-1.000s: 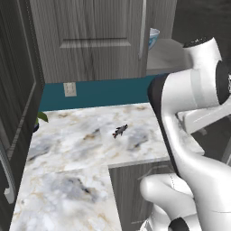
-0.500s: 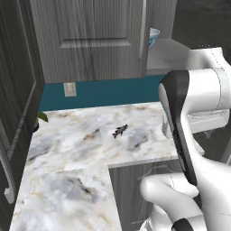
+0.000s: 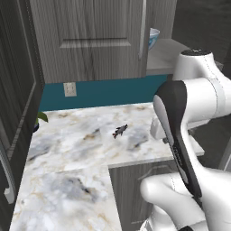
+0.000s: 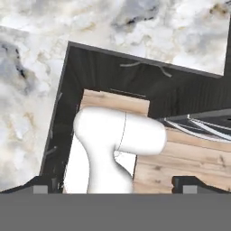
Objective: Retrieve the bowl from the cabinet, then place the raw meat into the bowl to avoid contamination.
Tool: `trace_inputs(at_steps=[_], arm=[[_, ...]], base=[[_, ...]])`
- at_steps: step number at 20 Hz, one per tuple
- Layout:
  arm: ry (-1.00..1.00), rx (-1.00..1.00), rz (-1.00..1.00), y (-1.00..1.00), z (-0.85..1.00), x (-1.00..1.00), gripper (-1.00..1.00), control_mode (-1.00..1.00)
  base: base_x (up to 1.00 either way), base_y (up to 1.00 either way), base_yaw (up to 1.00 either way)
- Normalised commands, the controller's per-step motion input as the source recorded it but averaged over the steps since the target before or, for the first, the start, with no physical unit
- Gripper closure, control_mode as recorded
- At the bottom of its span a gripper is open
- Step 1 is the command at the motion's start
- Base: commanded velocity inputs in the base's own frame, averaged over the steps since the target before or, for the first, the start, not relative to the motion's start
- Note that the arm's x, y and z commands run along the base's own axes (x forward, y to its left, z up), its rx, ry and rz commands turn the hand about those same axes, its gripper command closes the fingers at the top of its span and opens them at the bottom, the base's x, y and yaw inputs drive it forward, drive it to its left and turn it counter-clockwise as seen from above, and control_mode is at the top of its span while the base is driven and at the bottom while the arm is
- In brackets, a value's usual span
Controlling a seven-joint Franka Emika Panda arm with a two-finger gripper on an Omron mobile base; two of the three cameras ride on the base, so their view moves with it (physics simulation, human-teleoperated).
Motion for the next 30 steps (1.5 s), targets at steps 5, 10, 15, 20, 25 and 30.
trace_inputs(at_steps=[5,10,15,20,25,30], arm=[[-0.43,0.04,0.03,0.11,0.02,0.37,-1.0,-1.0],[-0.29,0.09,-0.01,0.0,0.49,0.09,-1.0,-1.0],[-0.2,0.07,-0.07,0.04,0.63,0.03,-1.0,-1.0],[-0.16,0.01,-0.08,0.2,0.69,0.16,-1.0,-1.0],[-0.16,0.03,-0.07,0.21,0.65,0.26,-1.0,-1.0],[-0.1,0.08,-0.02,0.12,0.58,0.4,-1.0,-1.0]], base=[[0.0,0.0,0.0],[0.0,0.0,0.0],[0.0,0.0,0.0],[0.0,0.0,0.0],[0.0,0.0,0.0],[0.0,0.0,0.0]])
